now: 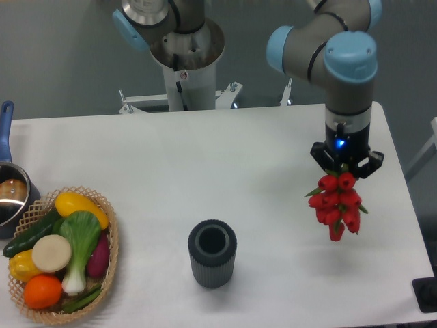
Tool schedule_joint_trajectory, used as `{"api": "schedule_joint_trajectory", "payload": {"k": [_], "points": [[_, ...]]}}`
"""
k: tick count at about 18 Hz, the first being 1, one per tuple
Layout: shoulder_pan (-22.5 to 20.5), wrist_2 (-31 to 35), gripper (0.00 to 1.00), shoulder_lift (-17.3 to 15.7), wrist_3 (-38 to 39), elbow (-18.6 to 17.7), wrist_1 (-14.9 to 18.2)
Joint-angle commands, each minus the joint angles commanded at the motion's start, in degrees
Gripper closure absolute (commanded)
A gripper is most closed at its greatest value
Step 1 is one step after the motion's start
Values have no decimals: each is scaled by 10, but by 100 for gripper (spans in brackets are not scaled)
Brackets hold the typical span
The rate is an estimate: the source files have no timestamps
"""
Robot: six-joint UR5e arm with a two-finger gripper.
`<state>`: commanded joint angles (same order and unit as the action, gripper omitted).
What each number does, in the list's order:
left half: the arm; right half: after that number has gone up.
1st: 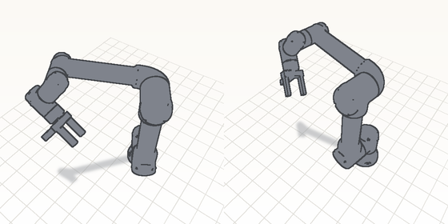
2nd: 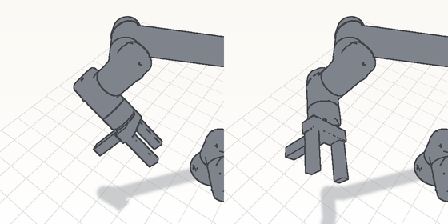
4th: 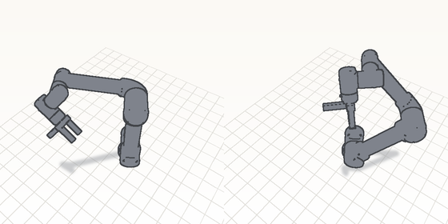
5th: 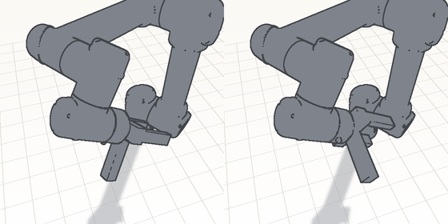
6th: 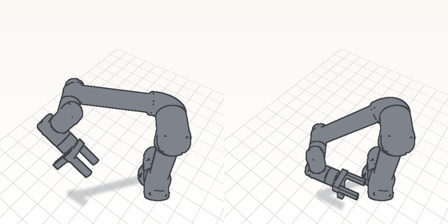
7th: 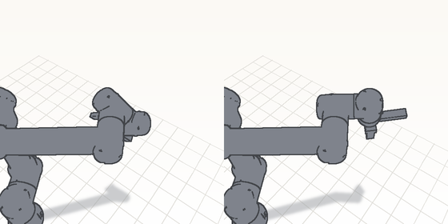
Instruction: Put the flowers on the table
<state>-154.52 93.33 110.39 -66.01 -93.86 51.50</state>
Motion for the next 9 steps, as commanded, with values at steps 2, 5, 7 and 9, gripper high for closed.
{"api": "schedule_joint_trajectory", "payload": {"k": [2,5,7,9], "points": [[19,18,100,13,1,-5,-3],[23,17,98,13,17,-11,-2],[26,17,90,23,20,-11,-1],[26,13,70,26,20,-14,-2]]}}
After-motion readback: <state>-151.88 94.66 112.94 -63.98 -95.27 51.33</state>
